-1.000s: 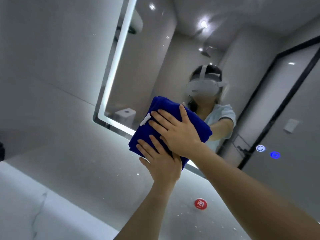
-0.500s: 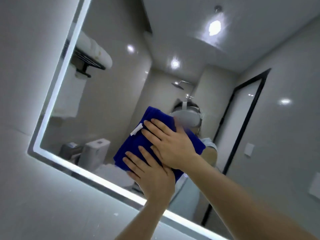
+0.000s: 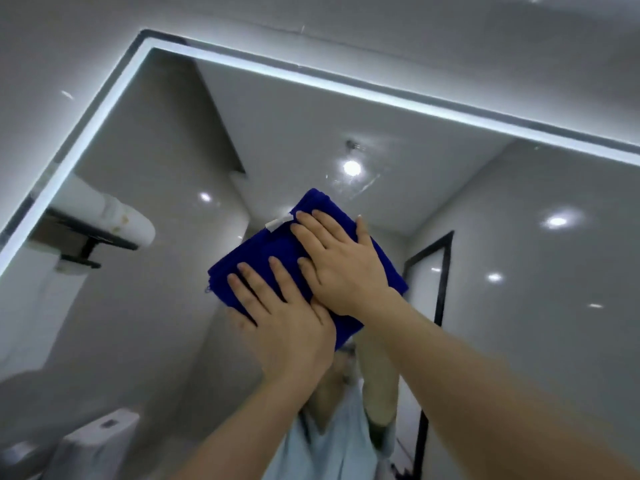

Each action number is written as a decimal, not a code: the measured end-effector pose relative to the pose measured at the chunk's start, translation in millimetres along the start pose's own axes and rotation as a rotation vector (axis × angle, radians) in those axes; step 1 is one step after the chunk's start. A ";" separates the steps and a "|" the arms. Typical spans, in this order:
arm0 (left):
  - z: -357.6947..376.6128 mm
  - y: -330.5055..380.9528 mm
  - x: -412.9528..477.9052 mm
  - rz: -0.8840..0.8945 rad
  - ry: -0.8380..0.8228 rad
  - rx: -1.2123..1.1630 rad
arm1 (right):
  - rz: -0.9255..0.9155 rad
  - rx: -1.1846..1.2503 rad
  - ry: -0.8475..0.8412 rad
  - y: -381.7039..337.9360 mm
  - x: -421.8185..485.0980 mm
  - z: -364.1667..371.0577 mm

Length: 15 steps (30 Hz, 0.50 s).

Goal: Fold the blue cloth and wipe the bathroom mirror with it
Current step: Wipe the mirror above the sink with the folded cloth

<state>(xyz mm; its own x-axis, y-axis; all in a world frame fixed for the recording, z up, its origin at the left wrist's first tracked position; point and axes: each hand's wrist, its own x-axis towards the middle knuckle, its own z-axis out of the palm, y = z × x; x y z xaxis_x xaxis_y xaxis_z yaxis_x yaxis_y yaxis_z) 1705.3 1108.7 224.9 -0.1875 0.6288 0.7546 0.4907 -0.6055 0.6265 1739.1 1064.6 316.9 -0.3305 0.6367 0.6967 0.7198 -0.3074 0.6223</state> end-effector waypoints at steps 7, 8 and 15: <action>-10.7 88.4 55.3 0.128 0.062 0.005 | 0.164 0.008 0.088 87.2 35.5 -28.9; -10.9 101.5 61.5 0.148 0.072 0.000 | 0.190 0.012 0.091 100.4 38.2 -33.7; -7.4 188.6 80.4 0.467 0.164 -0.013 | 0.480 0.053 0.134 192.5 24.8 -57.1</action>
<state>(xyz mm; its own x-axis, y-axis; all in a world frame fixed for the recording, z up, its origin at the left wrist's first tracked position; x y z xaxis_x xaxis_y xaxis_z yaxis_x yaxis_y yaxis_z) 1776.5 1041.5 405.2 -0.0823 0.2043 0.9754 0.5439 -0.8110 0.2157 1834.6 980.8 474.3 -0.0272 0.3351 0.9418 0.8387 -0.5049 0.2039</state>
